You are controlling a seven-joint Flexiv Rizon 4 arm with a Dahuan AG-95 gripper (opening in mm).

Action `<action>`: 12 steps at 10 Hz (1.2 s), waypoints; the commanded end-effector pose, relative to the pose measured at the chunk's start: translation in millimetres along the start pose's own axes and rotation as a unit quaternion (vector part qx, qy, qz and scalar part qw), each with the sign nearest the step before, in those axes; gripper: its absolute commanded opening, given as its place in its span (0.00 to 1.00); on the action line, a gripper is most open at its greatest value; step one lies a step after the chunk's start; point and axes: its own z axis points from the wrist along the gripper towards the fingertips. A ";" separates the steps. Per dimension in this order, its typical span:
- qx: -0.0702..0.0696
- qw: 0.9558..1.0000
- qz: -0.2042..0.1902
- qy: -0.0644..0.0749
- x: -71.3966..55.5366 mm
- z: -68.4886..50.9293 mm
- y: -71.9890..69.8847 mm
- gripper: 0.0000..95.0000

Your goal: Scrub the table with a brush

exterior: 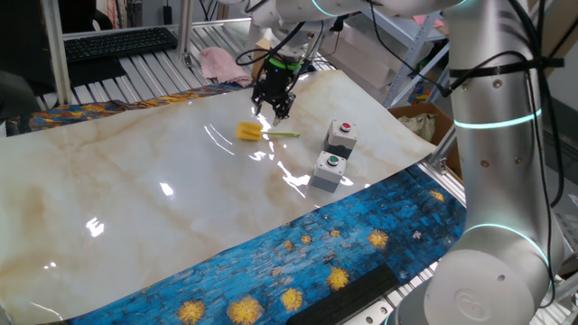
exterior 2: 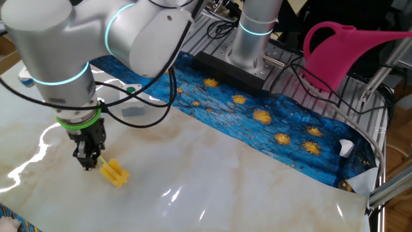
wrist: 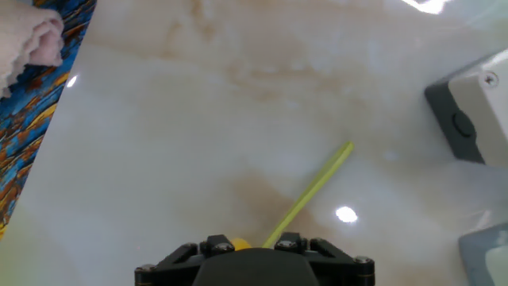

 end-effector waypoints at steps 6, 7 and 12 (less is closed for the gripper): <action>0.009 0.999 -0.031 0.029 0.0 0.1 0.0 0.00; 0.013 0.999 -0.029 0.031 0.0 0.1 0.0 0.00; 0.026 0.999 -0.004 0.034 0.0 0.1 0.0 0.00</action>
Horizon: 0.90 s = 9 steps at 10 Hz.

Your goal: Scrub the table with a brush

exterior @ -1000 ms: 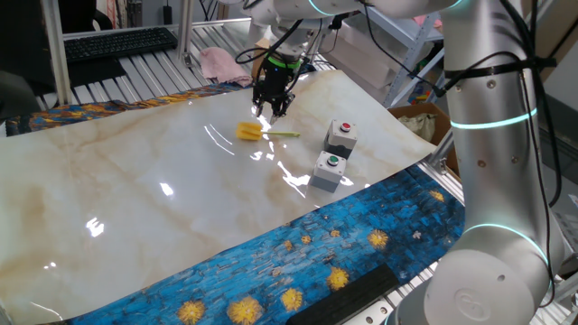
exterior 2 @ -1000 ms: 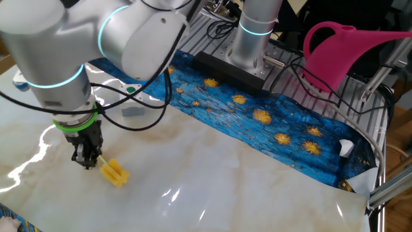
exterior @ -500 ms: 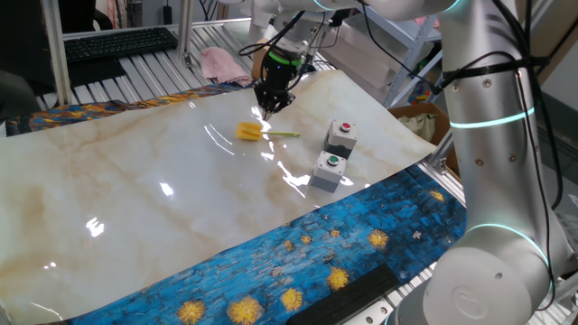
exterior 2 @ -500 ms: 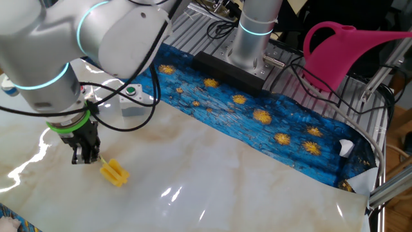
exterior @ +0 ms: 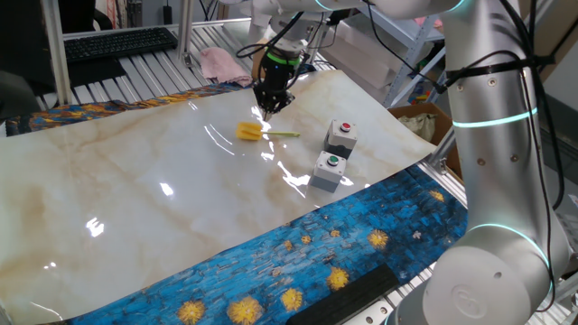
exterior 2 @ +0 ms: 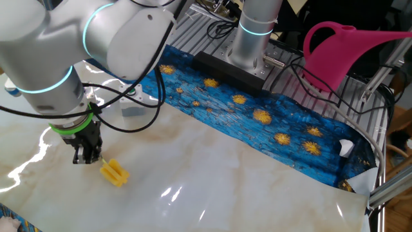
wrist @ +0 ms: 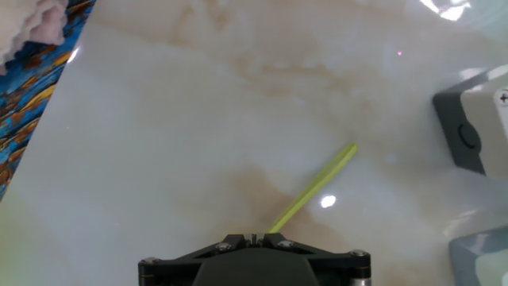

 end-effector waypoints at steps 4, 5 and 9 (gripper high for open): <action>0.008 0.999 0.030 -0.009 -1.7 0.2 1.6 0.00; 0.006 0.999 0.031 -0.011 -1.7 0.2 1.6 0.00; 0.017 0.998 0.046 -0.031 -1.7 0.2 1.6 0.00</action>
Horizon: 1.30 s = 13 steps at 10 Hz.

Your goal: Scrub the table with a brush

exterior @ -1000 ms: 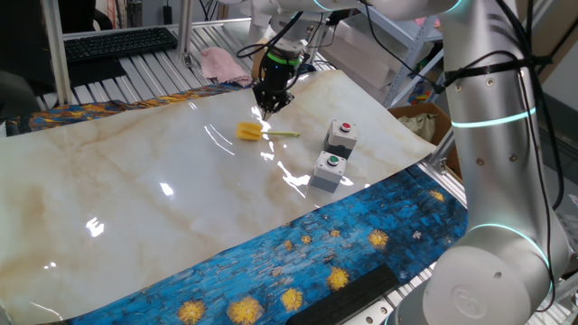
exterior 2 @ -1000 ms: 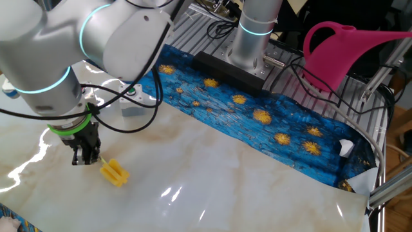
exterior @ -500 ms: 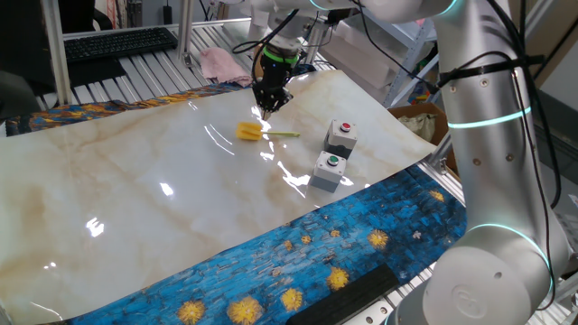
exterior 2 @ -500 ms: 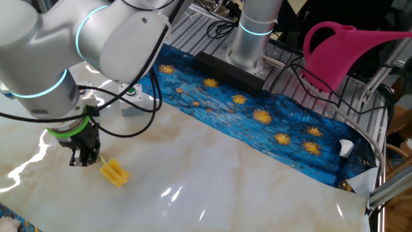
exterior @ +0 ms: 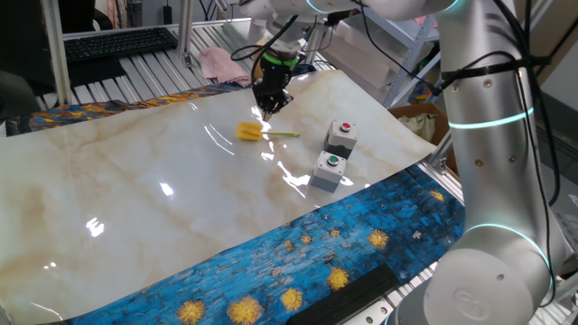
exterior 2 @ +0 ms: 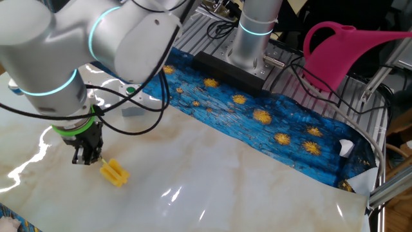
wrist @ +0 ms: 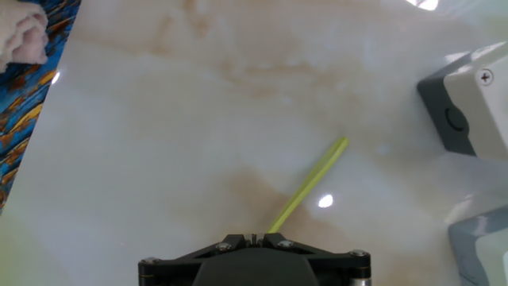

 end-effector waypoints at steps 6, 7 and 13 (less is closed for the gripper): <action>0.010 0.992 0.124 -0.030 -3.7 1.6 2.0 0.40; 0.009 0.991 0.129 -0.033 -5.3 3.4 2.4 0.40; 0.008 0.989 0.138 -0.043 -20.4 17.5 4.8 0.60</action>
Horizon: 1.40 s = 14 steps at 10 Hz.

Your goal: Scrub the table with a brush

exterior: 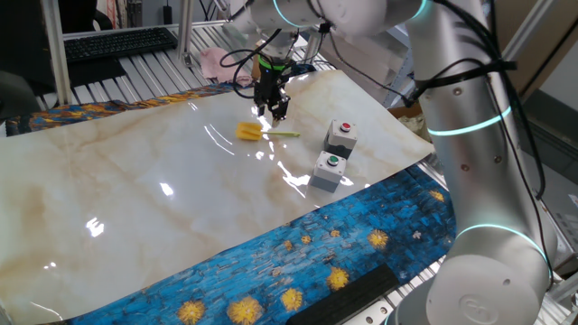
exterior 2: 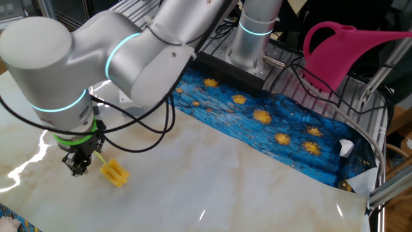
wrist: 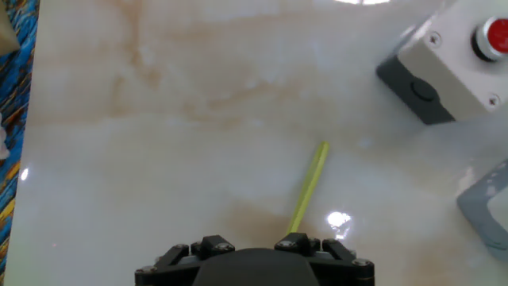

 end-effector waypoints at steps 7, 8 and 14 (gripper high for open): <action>-0.001 1.000 0.004 0.008 -0.7 10.3 1.7 0.60; -0.003 1.000 0.003 0.007 -1.1 13.6 2.3 0.60; -0.006 1.000 -0.009 0.004 -1.6 17.4 3.0 0.20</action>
